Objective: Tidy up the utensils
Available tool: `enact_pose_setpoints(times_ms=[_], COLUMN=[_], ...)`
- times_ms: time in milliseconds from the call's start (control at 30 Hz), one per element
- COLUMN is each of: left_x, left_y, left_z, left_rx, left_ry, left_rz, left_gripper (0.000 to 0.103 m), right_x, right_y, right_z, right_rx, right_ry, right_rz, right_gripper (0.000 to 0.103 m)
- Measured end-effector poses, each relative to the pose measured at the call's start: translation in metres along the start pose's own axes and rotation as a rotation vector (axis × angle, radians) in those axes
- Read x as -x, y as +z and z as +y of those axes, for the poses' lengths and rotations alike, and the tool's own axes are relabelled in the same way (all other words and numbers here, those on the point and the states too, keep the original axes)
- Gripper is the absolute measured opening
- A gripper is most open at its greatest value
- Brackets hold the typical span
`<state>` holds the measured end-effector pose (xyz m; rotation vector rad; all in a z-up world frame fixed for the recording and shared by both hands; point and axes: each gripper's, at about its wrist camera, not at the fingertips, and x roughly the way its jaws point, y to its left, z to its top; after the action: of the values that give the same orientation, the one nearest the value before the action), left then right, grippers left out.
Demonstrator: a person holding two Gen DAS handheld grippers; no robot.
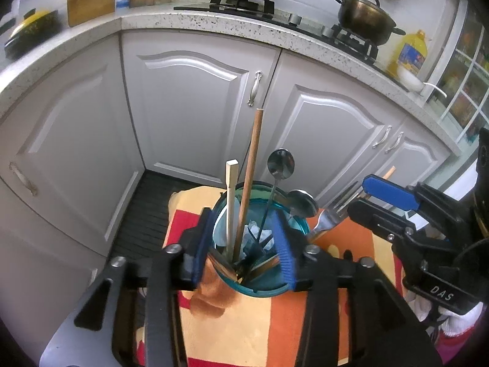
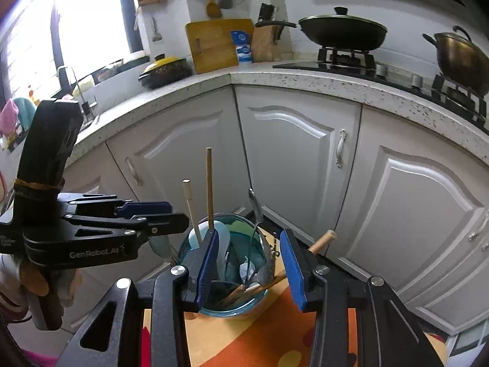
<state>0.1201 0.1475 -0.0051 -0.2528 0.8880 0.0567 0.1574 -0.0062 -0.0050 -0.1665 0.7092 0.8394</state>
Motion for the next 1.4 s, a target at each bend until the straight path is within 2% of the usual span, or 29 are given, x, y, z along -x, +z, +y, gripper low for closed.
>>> enact_pose_setpoints(times_ms=[500, 767, 967, 1233, 1400], left_x=[0.028, 0.041, 0.048, 0.067, 0.082], left_y=[-0.018, -0.034, -0.047, -0.062, -0.067], left_z=[-0.006, -0.014, -0.023, -0.033, -0.043], left_rx=[0.006, 0.032, 0.044, 0.047, 0.018], left_ry=[0.108, 0.127, 0.133, 0.142, 0.171], left_rz=[-0.085, -0.104, -0.1, -0.12, -0.149], left_gripper=[0.042, 0.042, 0.042, 0.042, 0.042], right_x=[0.017, 0.028, 0.036, 0.06, 0.072], right_y=[-0.009, -0.029, -0.04, -0.047, -0.049], right_z=[0.012, 0.017, 0.022, 0.029, 0.033], right_rx=[-0.036, -0.156, -0.198, -0.202, -0.202], right_ry=[-0.027, -0.111, -0.15, -0.194, -0.208], right_rz=[-0.014, -0.011, 0.004, -0.016, -0.031], right_gripper=[0.04, 0.041, 0.041, 0.042, 0.047])
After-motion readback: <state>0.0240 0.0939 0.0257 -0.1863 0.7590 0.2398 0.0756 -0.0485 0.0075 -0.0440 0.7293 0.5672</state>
